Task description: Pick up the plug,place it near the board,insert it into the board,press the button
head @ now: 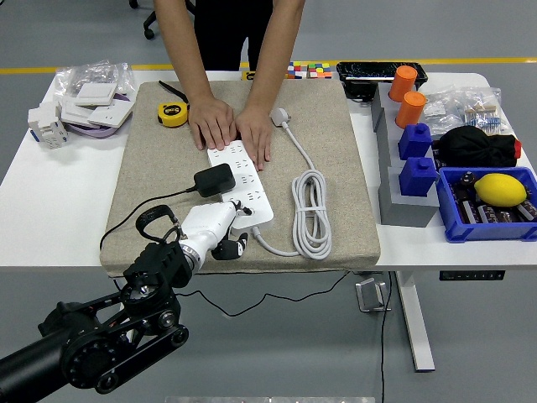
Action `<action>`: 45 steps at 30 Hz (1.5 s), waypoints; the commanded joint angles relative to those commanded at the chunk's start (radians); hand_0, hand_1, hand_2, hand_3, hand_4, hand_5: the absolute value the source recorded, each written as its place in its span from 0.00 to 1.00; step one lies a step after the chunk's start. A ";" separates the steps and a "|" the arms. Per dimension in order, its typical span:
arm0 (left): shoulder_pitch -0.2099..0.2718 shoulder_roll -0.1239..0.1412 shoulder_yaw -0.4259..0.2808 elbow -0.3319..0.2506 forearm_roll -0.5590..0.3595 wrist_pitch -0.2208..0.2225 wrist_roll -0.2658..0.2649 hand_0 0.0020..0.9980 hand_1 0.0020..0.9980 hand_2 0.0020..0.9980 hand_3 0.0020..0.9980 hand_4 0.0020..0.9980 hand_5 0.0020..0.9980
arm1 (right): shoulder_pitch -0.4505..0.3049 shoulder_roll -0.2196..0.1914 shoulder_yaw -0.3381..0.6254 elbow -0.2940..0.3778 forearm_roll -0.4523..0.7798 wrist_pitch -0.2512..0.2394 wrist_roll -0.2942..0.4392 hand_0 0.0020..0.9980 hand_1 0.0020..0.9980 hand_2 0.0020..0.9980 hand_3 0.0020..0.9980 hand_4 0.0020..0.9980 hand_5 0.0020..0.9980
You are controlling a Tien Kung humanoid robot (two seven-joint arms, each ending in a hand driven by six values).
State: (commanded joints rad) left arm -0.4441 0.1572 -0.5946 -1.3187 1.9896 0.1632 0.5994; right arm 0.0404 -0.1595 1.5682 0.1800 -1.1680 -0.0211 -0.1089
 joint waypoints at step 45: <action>0.072 0.012 -0.161 -0.162 -0.046 0.226 -0.239 0.82 0.84 0.81 1.00 0.93 0.30 | 0.002 0.008 -0.001 0.000 0.010 0.000 0.000 1.00 0.93 0.87 0.90 1.00 1.00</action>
State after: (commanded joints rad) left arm -0.3717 0.1688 -0.7555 -1.4808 1.9437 0.3892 0.3605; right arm 0.0429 -0.1518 1.5676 0.1800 -1.1582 -0.0208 -0.1090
